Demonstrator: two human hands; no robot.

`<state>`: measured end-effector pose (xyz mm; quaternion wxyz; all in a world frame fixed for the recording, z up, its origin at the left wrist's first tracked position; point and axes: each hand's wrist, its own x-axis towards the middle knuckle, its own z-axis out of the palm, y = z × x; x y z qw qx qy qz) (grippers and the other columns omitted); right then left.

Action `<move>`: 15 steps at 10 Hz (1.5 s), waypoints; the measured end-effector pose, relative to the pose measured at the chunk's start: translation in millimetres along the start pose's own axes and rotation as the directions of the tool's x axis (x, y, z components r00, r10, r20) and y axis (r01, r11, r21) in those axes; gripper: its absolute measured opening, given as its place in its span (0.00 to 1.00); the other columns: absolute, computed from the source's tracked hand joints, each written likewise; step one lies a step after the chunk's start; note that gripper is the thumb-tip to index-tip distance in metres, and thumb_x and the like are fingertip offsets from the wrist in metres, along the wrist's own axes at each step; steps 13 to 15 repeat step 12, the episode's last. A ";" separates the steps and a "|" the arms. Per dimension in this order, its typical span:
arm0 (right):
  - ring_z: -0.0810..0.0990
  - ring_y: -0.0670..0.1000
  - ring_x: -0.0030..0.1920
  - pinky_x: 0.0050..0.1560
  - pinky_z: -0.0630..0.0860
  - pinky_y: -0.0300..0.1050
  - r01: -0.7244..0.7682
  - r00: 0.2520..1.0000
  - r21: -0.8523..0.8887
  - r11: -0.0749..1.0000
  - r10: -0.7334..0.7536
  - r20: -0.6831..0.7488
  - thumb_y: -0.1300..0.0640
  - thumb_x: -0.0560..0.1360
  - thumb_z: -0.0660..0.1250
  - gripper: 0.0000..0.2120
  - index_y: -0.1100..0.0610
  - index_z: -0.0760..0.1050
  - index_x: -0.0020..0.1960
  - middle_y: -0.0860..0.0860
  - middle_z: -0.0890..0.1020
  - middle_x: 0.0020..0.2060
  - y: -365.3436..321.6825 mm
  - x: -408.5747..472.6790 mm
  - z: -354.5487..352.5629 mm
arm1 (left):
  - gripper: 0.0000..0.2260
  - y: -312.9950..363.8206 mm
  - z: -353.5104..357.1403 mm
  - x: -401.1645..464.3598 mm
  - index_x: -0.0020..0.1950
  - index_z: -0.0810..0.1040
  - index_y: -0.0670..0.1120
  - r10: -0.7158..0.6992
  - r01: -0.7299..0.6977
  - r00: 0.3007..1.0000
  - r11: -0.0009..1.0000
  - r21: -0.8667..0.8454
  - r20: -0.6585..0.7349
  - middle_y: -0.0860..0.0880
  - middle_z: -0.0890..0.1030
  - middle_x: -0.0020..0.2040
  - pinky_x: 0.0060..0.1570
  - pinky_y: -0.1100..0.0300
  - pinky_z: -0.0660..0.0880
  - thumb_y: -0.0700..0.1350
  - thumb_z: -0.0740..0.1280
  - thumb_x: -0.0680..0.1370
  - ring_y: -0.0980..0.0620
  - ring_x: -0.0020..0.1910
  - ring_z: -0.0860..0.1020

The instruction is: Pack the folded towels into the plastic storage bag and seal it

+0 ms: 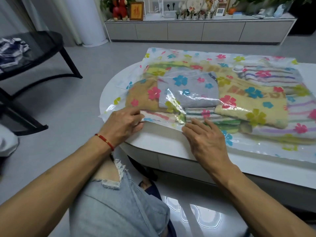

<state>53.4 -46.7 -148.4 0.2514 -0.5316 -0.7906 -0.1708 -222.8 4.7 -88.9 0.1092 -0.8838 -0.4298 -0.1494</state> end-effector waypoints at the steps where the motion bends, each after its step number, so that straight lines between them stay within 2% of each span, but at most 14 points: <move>1: 0.85 0.58 0.58 0.58 0.78 0.56 0.016 0.997 0.020 1.000 -0.014 -0.070 0.67 0.70 0.79 0.11 0.57 0.85 0.50 0.53 0.88 0.50 3.3 -10.2 5.8 | 0.10 -30.1 -11.8 -16.1 0.43 0.82 0.42 -0.010 0.009 1.000 0.999 0.044 0.021 0.44 0.80 0.42 0.31 0.51 0.76 0.46 0.65 0.77 0.42 0.39 0.80; 2: 0.84 0.59 0.60 0.58 0.78 0.57 0.024 0.996 0.057 0.998 -0.019 -0.090 0.66 0.72 0.78 0.09 0.57 0.85 0.51 0.53 0.88 0.52 5.2 -16.1 6.8 | 0.14 -47.9 -15.1 -30.6 0.44 0.83 0.43 -0.073 0.072 0.997 0.996 0.055 0.019 0.44 0.81 0.42 0.30 0.49 0.76 0.49 0.61 0.78 0.40 0.36 0.80; 3: 0.85 0.60 0.60 0.59 0.80 0.59 0.005 0.996 0.101 0.995 0.004 -0.087 0.61 0.76 0.76 0.03 0.57 0.86 0.50 0.53 0.88 0.52 2.8 -17.4 4.1 | 0.16 -53.6 -13.5 -37.2 0.44 0.84 0.44 -0.140 0.140 0.990 0.990 0.023 -0.002 0.44 0.82 0.43 0.31 0.48 0.77 0.51 0.60 0.77 0.40 0.35 0.80; 4: 0.85 0.62 0.60 0.60 0.81 0.64 -0.036 0.997 0.130 0.991 0.045 -0.068 0.60 0.76 0.75 0.04 0.57 0.87 0.50 0.54 0.89 0.53 -0.5 -21.8 2.0 | 0.15 -55.7 -14.7 -42.5 0.42 0.84 0.45 -0.169 0.169 0.985 0.986 -0.007 -0.027 0.47 0.84 0.42 0.31 0.52 0.76 0.51 0.61 0.76 0.41 0.34 0.81; 7: 0.84 0.62 0.62 0.63 0.78 0.65 -0.026 0.997 0.186 0.982 0.040 -0.071 0.59 0.80 0.70 0.07 0.58 0.87 0.52 0.54 0.88 0.54 2.9 -33.0 10.0 | 0.12 -69.0 -15.7 -60.6 0.52 0.86 0.47 -0.122 0.118 0.991 0.991 -0.062 -0.056 0.48 0.87 0.49 0.36 0.50 0.81 0.50 0.65 0.78 0.44 0.42 0.86; 9: 0.85 0.62 0.61 0.62 0.79 0.66 -0.035 0.994 0.218 0.975 0.056 -0.091 0.61 0.77 0.73 0.05 0.59 0.87 0.51 0.55 0.89 0.54 5.7 -39.1 15.4 | 0.10 -78.3 -17.6 -75.7 0.49 0.86 0.46 -0.209 0.205 0.976 0.976 -0.066 -0.059 0.47 0.86 0.42 0.34 0.54 0.78 0.49 0.67 0.77 0.44 0.37 0.84; 10: 0.85 0.61 0.60 0.63 0.79 0.66 -0.080 0.990 0.223 0.972 0.103 -0.095 0.61 0.77 0.73 0.05 0.59 0.87 0.50 0.55 0.89 0.52 -0.9 -38.1 13.6 | 0.07 -73.6 -19.5 -75.6 0.51 0.85 0.45 -0.193 0.193 0.981 0.980 -0.054 0.007 0.47 0.86 0.46 0.37 0.53 0.79 0.45 0.70 0.77 0.44 0.41 0.84; 11: 0.85 0.61 0.61 0.65 0.78 0.66 -0.105 0.991 0.239 0.965 0.123 -0.061 0.62 0.75 0.76 0.06 0.60 0.87 0.51 0.55 0.89 0.53 -2.9 -33.2 7.3 | 0.10 -72.8 -22.1 -71.3 0.54 0.85 0.43 -0.182 0.190 0.977 0.979 -0.074 0.110 0.45 0.86 0.51 0.45 0.51 0.81 0.42 0.75 0.73 0.43 0.47 0.84; 12: 0.84 0.60 0.63 0.70 0.73 0.64 -0.207 0.977 0.395 0.895 0.212 0.032 0.59 0.75 0.77 0.12 0.61 0.86 0.58 0.56 0.87 0.58 -9.5 -38.2 -12.7 | 0.22 -44.8 -29.5 -63.3 0.61 0.82 0.42 -0.265 0.266 0.964 0.956 -0.124 0.025 0.44 0.83 0.59 0.61 0.50 0.76 0.52 0.77 0.71 0.44 0.60 0.81; 15: 0.84 0.60 0.63 0.70 0.73 0.64 -0.207 0.977 0.395 0.895 0.212 0.032 0.59 0.75 0.77 0.12 0.61 0.86 0.58 0.56 0.87 0.58 -9.5 -38.2 -12.7 | 0.22 -44.8 -29.5 -63.3 0.61 0.82 0.42 -0.265 0.266 0.964 0.956 -0.124 0.025 0.44 0.83 0.59 0.61 0.50 0.76 0.52 0.77 0.71 0.44 0.60 0.81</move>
